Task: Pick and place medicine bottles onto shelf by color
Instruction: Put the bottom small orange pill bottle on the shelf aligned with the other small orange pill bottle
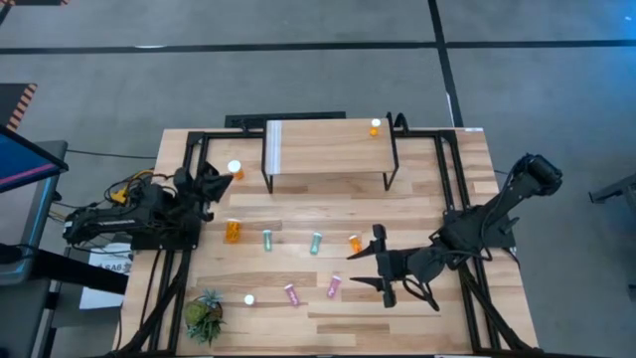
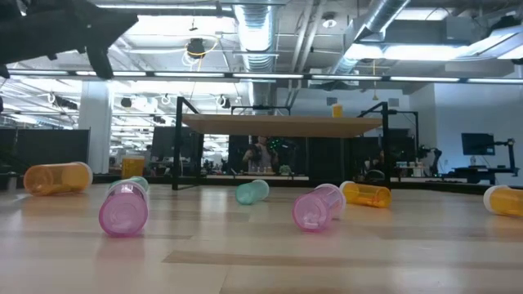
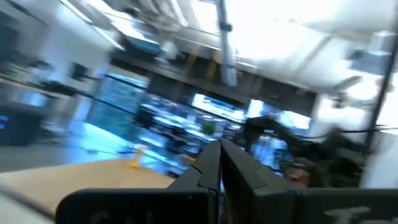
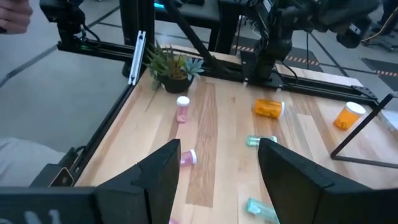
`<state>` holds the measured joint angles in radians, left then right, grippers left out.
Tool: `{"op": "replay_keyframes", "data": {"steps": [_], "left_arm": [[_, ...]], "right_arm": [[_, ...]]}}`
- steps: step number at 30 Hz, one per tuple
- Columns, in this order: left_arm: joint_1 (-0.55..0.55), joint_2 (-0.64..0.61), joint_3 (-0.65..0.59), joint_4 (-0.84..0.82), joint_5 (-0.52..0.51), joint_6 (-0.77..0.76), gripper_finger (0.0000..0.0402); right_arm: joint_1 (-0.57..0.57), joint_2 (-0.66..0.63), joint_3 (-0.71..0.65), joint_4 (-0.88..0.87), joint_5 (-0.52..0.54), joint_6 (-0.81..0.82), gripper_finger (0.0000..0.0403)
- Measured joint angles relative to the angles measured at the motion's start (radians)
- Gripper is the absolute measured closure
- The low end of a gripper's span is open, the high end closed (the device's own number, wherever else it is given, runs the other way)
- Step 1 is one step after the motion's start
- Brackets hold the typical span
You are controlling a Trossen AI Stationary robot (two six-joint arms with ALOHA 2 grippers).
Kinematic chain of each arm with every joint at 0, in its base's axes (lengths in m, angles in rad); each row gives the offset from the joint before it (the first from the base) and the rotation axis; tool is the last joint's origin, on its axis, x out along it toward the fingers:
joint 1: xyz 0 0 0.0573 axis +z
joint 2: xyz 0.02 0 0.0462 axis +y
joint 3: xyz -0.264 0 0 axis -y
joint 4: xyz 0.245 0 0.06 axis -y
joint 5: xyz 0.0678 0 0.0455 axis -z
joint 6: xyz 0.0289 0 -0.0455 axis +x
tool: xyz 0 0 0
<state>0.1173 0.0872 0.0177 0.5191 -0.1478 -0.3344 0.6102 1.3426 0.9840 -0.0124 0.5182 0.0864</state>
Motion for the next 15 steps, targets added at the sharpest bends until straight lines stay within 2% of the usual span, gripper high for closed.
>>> {"op": "replay_keyframes", "data": {"steps": [4, 7, 15], "left_arm": [[-0.002, 0.0, 0.0, 0.066, 0.158, -0.039, 0.0401], [-0.024, 0.0, 0.0, 0.105, 0.222, -0.047, 0.0401], [-0.137, 0.048, 0.002, 0.13, 0.165, 0.087, 0.0401]], "right_arm": [[-0.014, 0.0, 0.0, -0.002, 0.0, 0.003, 0.0164], [-0.026, 0.0, 0.0, -0.002, 0.0, 0.003, 0.0164], [-0.051, 0.011, 0.0, -0.004, 0.0, 0.025, 0.0164]]}}
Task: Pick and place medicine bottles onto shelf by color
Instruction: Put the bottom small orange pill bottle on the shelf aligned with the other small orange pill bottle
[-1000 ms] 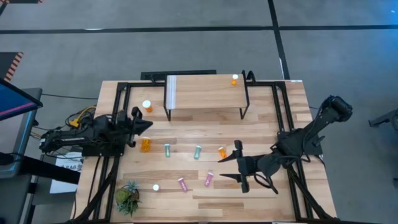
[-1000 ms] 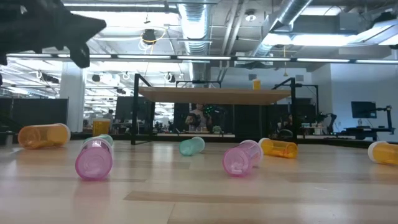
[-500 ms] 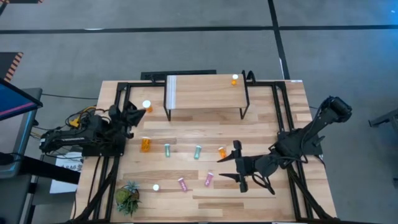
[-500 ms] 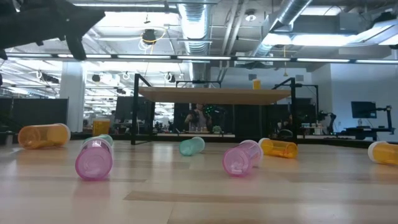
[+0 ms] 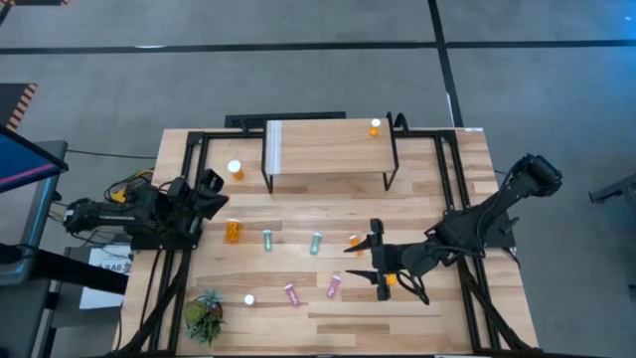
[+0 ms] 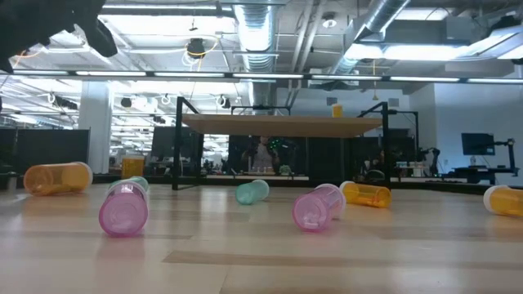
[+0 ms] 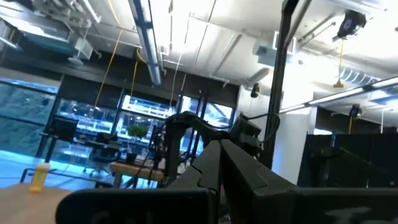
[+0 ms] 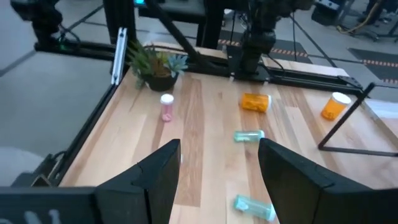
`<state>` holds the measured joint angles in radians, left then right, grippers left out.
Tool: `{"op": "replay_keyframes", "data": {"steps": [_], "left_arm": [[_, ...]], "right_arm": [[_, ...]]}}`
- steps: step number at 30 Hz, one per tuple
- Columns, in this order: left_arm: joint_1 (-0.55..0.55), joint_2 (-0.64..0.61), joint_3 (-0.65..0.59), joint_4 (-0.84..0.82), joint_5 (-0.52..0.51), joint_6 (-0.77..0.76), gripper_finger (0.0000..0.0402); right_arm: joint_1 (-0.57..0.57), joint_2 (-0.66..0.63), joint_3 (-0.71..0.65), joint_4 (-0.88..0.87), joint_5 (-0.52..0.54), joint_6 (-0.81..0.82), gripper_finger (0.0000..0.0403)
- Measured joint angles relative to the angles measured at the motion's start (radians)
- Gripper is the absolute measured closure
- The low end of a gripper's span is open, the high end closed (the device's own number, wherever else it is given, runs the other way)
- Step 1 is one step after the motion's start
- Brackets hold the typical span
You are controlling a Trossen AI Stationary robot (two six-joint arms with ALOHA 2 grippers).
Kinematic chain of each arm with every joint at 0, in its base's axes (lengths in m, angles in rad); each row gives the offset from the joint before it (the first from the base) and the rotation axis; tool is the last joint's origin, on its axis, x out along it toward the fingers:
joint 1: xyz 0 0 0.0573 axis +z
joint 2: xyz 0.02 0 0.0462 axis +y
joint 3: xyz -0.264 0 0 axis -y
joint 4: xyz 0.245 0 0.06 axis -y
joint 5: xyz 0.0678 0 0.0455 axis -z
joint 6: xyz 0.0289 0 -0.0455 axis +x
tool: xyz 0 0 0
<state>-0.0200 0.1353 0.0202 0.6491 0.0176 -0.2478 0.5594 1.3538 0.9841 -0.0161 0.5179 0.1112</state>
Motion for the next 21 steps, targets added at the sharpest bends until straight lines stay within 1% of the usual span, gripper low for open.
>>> {"op": "replay_keyframes", "data": {"steps": [4, 7, 9, 13, 15, 18, 21], "left_arm": [[-0.051, 0.081, 0.044, -0.013, -0.039, 0.023, 0.0401], [-0.092, 0.186, 0.094, -0.018, -0.066, 0.023, 0.0401], [-0.116, 0.266, 0.136, -0.027, -0.105, 0.032, 0.0402], [-0.152, 0.425, 0.234, -0.121, -0.182, 0.066, 0.0401], [-0.163, 0.496, 0.295, -0.194, -0.197, 0.07, 0.0401], [-0.179, 0.572, 0.386, -0.312, -0.199, 0.071, 0.0401], [-0.201, 0.653, 0.444, -0.368, -0.205, 0.071, 0.0401]], "right_arm": [[-0.006, 0.011, -0.001, -0.008, -0.003, 0.004, 0.0164], [-0.006, 0.009, 0.0, -0.008, -0.007, 0.012, 0.0164], [-0.006, 0.01, 0.0, -0.013, -0.008, 0.013, 0.0164], [-0.005, 0.009, 0.0, -0.009, -0.008, 0.027, 0.0164], [-0.005, 0.009, 0.0, -0.023, -0.007, 0.051, 0.0164], [-0.005, 0.009, 0.0, -0.093, -0.008, 0.131, 0.0164], [-0.005, 0.009, 0.0, -0.197, -0.008, 0.275, 0.0164]]}}
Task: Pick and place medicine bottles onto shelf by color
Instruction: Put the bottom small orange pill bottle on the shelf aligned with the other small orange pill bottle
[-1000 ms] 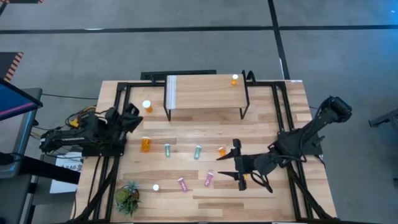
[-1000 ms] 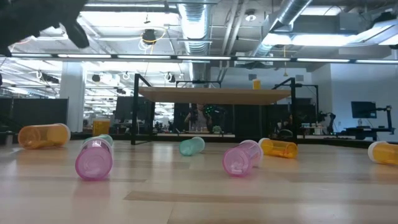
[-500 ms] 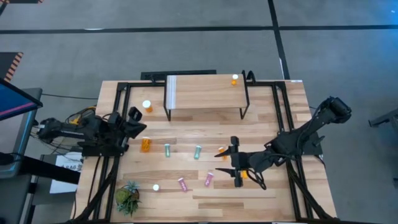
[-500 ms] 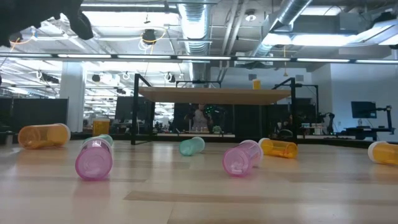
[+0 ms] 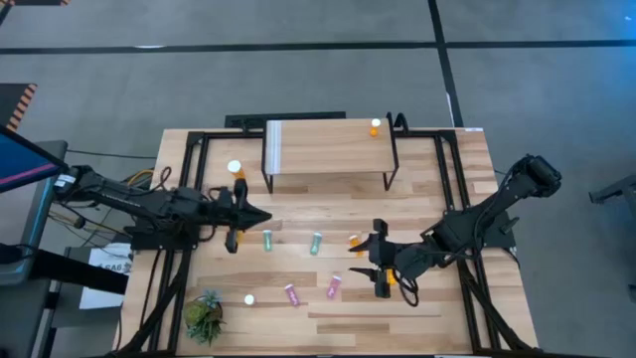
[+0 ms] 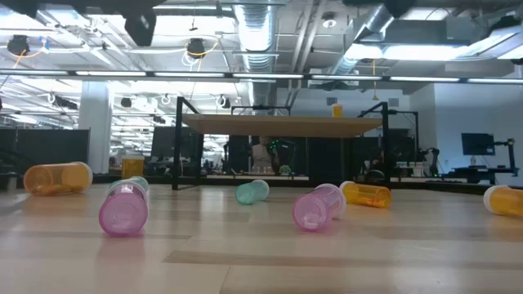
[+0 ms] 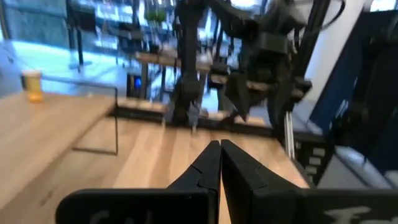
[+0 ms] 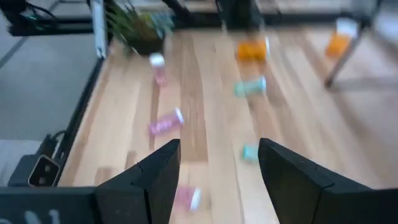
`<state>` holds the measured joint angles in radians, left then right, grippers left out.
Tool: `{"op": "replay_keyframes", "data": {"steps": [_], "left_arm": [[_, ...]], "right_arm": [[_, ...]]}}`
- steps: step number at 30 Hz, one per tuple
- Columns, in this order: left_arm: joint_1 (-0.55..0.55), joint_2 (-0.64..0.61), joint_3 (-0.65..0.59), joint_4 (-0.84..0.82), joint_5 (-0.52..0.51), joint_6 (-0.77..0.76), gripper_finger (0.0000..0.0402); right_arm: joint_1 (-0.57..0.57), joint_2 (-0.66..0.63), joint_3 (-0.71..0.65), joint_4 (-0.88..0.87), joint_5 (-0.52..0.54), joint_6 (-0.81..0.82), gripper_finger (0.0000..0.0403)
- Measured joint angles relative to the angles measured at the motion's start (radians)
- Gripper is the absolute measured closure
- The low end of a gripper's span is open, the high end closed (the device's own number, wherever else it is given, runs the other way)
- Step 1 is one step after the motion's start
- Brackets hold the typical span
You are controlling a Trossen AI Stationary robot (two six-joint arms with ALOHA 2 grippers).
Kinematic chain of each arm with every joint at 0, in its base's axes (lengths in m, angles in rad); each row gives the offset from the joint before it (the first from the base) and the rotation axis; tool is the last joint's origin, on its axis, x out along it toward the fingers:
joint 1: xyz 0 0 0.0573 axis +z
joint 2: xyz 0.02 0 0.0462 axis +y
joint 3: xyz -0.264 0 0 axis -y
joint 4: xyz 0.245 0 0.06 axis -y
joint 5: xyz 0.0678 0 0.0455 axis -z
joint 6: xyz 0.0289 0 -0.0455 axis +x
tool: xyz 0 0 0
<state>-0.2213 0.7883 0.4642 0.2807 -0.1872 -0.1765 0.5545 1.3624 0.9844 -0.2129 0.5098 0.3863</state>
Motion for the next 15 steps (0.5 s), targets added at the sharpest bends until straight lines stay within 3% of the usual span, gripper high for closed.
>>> {"op": "replay_keyframes", "data": {"steps": [5, 10, 15], "left_arm": [[-0.019, 0.118, 0.033, 0.004, -0.002, 0.027, 0.0398], [-0.018, 0.206, 0.078, 0.005, -0.005, 0.031, 0.0364], [-0.018, 0.25, 0.12, 0.006, -0.005, 0.046, 0.0313]], "right_arm": [[0.0, 0.0, 0.0, -0.248, -0.016, 0.301, 0.0164], [-0.001, 0.0, 0.0, -0.476, -0.075, 0.618, 0.0164], [0.038, 0.0, 0.0, -0.59, -0.145, 0.746, 0.0164]]}}
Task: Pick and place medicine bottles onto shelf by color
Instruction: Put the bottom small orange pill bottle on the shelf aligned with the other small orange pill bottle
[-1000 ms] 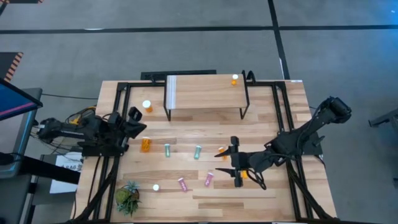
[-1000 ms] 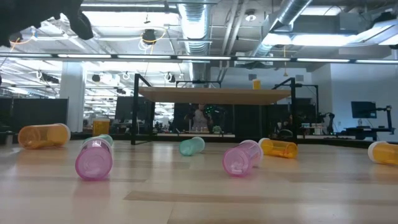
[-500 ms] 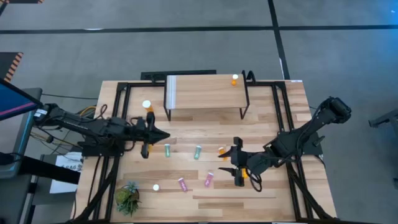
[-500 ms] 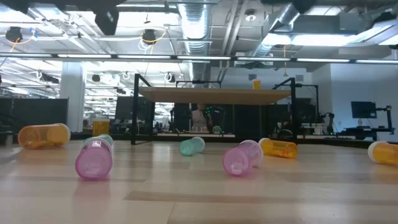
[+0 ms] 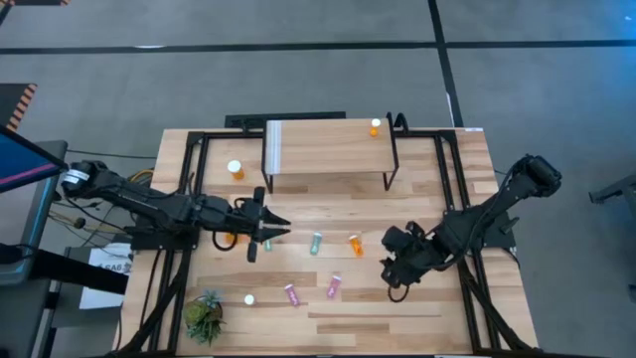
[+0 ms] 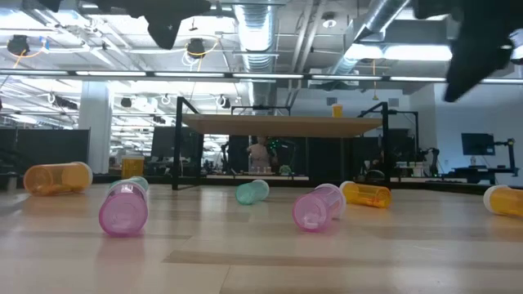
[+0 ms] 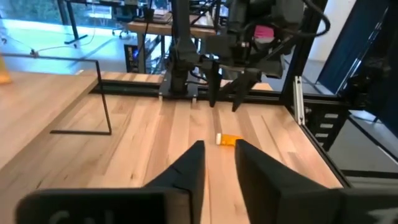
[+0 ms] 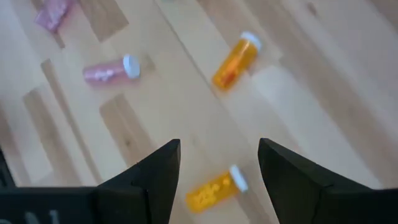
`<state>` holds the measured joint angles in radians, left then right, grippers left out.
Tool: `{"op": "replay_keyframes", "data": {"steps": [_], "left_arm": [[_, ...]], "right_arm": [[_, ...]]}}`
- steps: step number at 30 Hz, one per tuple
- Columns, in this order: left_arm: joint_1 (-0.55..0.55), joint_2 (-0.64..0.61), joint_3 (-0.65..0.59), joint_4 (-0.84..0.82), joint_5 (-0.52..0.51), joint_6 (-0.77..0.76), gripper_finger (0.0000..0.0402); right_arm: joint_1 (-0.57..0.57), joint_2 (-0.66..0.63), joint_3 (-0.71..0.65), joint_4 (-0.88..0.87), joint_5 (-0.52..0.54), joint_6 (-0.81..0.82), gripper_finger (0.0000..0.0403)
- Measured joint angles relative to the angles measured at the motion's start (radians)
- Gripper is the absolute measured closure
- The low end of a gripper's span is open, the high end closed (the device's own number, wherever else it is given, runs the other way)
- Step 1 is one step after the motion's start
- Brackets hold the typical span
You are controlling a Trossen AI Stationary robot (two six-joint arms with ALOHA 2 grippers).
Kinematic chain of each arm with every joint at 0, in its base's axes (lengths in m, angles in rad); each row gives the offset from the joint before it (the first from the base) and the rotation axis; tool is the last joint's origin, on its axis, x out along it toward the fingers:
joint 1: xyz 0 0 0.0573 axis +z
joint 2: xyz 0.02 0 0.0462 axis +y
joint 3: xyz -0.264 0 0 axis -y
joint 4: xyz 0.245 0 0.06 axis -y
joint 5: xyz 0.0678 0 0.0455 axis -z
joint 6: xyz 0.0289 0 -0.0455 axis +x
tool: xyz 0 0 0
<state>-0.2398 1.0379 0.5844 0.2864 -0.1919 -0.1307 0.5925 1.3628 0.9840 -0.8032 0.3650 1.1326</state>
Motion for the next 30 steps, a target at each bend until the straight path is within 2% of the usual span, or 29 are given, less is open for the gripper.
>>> {"op": "replay_keyframes", "data": {"steps": [7, 12, 18, 21, 26, 30], "left_arm": [[0.0, 0.011, 0.01, -0.012, -0.007, -0.005, 0.0271], [0.0, 0.011, 0.01, -0.032, -0.007, -0.012, 0.0266], [0.0, 0.011, 0.01, -0.048, -0.007, -0.01, 0.0265], [0.0, 0.011, 0.01, -0.05, -0.007, -0.011, 0.0265], [0.0, 0.011, 0.01, -0.053, -0.007, -0.009, 0.0265], [0.0, 0.011, 0.01, -0.053, -0.007, -0.009, 0.0265]], "right_arm": [[0.082, 0.001, 0.0, 0.005, 0.035, 0.084, 0.0164], [0.119, 0.018, -0.001, -0.003, 0.078, 0.151, 0.0164], [0.129, 0.105, 0.0, 0.024, 0.084, 0.153, 0.0164], [0.129, 0.163, -0.001, 0.022, 0.058, 0.2, 0.0164], [0.106, 0.234, 0.0, -0.016, -0.048, 0.335, 0.0164], [0.106, 0.281, 0.0, -0.033, -0.061, 0.382, 0.0164]]}}
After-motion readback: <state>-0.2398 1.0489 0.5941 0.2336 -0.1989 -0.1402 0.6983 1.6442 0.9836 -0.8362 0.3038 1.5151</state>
